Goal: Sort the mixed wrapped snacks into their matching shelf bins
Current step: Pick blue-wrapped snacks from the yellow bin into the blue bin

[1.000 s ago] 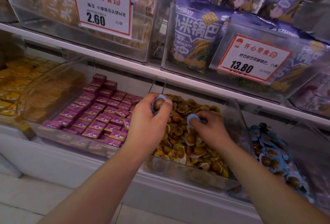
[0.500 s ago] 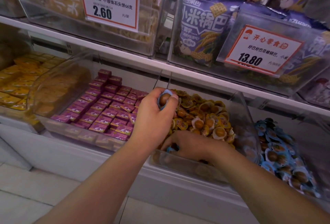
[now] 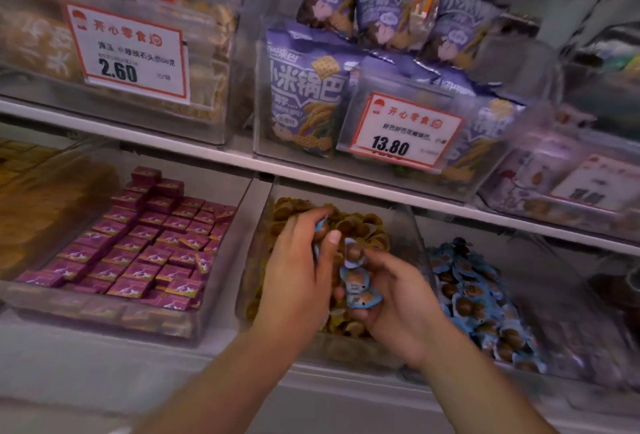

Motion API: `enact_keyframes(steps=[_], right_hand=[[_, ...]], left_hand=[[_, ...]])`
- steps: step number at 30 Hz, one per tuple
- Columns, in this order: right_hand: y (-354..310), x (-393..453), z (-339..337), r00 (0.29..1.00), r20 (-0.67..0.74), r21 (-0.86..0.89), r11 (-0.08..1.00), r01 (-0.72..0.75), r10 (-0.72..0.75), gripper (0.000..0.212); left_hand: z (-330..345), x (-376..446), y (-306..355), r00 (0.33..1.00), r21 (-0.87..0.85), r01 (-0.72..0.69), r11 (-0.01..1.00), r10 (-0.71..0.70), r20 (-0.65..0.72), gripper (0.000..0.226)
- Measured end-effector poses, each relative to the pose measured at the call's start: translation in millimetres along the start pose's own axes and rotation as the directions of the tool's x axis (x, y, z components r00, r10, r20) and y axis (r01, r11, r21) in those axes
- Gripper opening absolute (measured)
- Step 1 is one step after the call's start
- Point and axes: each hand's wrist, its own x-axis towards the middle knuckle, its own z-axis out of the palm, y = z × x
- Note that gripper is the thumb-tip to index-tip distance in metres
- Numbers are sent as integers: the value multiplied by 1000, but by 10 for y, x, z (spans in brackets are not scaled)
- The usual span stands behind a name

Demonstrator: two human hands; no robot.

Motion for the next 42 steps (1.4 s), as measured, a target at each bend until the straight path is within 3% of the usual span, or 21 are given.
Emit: enact_keyframes(steps=[2,7,9,11,14,18,21,26,28,30,32,34,37,38,40,42], right_hand=[[21,-50,22,999,-36,-3,1000,-20,20,38],[-23,-210,15,981,-191,-15,999,-36,33,50],[-87,-307,-36,986,-167,-62,998,-16,5,47],[-124,-366,-120,984,-161,-95,993,64,-78,44],[-193,-466,-279,962,-176,-88,976,198,-210,25],[-486,-558,-614,886,-347,-136,951,278,-309,21],[-812,-490,-940,840,-466,-114,961,254,-277,17],[-1064,-346,-1425,801,-553,-118,973,199,-231,33],[-998,-307,-1456,739,-611,-192,959,210,-284,30],[-861,-303,-1343,621,-648,-389,892,229,-442,17],[-730,-289,-1157,530,-510,-711,679,185,-678,18],[-595,-217,-903,579,-227,-890,408,204,-783,20],[-428,90,-455,751,93,-947,174,268,-653,31],[-396,249,-322,821,123,-964,129,232,-558,39],[-370,624,-163,933,33,-994,81,66,-357,47],[-399,971,-158,954,-121,-993,20,-121,-275,51]], left_hand=[[193,-69,45,998,-21,26,999,-25,62,32],[491,-188,221,961,100,-85,991,55,271,45],[517,-181,262,937,49,-80,996,58,346,66],[515,-198,261,899,-29,-86,996,90,429,72],[486,-247,243,849,-115,-122,986,164,502,63],[394,-153,72,879,34,-159,987,126,459,51],[280,-41,-33,891,112,-131,985,68,448,37],[123,-2,-126,902,207,-106,972,6,432,23],[56,5,-152,911,246,-92,965,-19,412,16],[-32,12,-178,921,293,-94,951,-28,388,15],[-137,20,-175,923,351,-155,924,10,384,19],[-235,28,-143,922,423,-281,861,119,369,28],[-386,81,-106,929,523,-361,772,252,270,28],[-445,105,-131,940,566,-340,751,243,242,28],[-572,139,-203,973,666,-229,710,137,188,37],[-688,146,-274,990,716,-107,690,9,140,48]])
